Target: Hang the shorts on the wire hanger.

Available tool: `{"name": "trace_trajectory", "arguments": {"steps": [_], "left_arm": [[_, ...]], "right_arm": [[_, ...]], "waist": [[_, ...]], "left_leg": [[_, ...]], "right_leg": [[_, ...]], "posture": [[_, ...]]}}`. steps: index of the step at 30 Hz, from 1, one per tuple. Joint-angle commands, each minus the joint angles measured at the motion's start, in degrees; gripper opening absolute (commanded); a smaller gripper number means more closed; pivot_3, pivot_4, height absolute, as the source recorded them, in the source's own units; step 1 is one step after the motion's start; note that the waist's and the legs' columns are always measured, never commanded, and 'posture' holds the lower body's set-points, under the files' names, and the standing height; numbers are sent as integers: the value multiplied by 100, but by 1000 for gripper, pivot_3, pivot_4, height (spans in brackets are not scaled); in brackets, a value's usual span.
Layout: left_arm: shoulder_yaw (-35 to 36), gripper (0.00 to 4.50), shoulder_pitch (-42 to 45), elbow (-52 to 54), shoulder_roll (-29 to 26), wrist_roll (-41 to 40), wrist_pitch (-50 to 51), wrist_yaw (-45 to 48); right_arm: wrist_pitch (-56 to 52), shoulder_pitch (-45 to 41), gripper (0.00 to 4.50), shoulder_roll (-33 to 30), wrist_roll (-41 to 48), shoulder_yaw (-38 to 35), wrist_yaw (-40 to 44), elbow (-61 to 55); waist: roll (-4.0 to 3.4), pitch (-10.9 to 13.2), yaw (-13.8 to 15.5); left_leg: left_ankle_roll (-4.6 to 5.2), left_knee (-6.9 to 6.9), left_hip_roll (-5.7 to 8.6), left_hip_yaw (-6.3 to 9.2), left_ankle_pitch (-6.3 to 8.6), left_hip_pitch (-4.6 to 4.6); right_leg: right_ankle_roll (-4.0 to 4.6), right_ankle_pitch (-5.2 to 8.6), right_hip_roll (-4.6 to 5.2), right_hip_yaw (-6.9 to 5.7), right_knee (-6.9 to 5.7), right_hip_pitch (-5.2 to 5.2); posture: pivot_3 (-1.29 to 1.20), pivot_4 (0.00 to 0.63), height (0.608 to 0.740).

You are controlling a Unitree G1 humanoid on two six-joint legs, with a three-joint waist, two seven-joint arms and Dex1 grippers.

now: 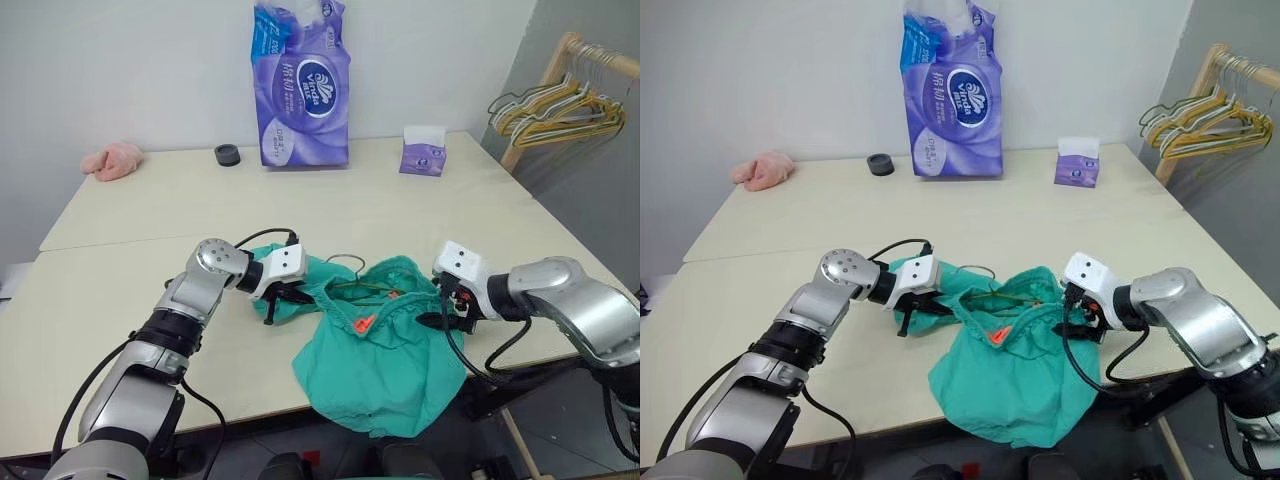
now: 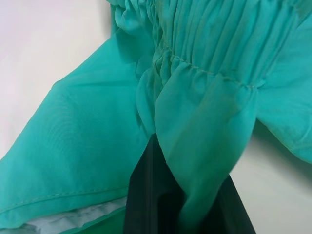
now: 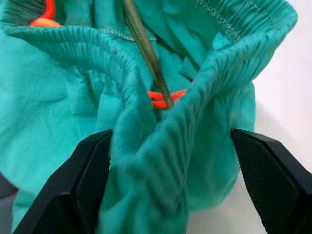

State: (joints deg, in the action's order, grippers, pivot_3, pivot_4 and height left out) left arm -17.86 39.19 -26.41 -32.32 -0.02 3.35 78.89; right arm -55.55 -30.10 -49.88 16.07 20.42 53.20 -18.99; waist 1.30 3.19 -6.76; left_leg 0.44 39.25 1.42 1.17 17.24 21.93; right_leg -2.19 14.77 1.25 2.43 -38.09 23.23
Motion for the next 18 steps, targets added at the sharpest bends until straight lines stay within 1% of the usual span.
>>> {"name": "trace_trajectory", "arguments": {"steps": [1, 7, 8, 11, 18], "left_arm": [[81, 0, 146, 217, -29, -73, -10, 12], [88, 0, 132, 246, -31, -81, 4, 12], [88, 0, 122, 264, -31, -88, 15, 17], [83, 0, 93, 306, -39, -95, 33, 33], [79, 0, 76, 331, -39, -88, 55, 56]], "right_arm": [[369, -322, 4013, 57, -214, 329, 316, 304], [663, -557, 4013, 144, -460, 656, 597, 610], [731, -605, 3843, 162, -530, 723, 646, 657], [838, -702, 3152, 209, -634, 833, 774, 740], [868, -729, 776, 268, -763, 871, 974, 717]], "waist": [[0, 0, -1], [0, 0, 3], [0, 0, 1], [0, 0, -2], [-1, 0, 4]], "left_leg": [[0, 0, 0, 0, 0, -1], [0, 0, 0, 0, 0, 0], [0, 0, 0, 0, 0, -1], [0, 0, 0, 1, 0, 0], [0, 0, 0, 1, 0, 0]], "right_leg": [[0, 0, 0, 0, -1, 0], [0, 0, 0, 0, -1, 1], [0, 0, 0, 0, -2, 1], [0, 0, 0, 0, -2, 2], [1, 0, 0, 0, -3, 3]], "posture": [[-189, 33, 740], [-184, 31, 740], [-184, 31, 740], [-182, 31, 740], [-182, 29, 740]]}}
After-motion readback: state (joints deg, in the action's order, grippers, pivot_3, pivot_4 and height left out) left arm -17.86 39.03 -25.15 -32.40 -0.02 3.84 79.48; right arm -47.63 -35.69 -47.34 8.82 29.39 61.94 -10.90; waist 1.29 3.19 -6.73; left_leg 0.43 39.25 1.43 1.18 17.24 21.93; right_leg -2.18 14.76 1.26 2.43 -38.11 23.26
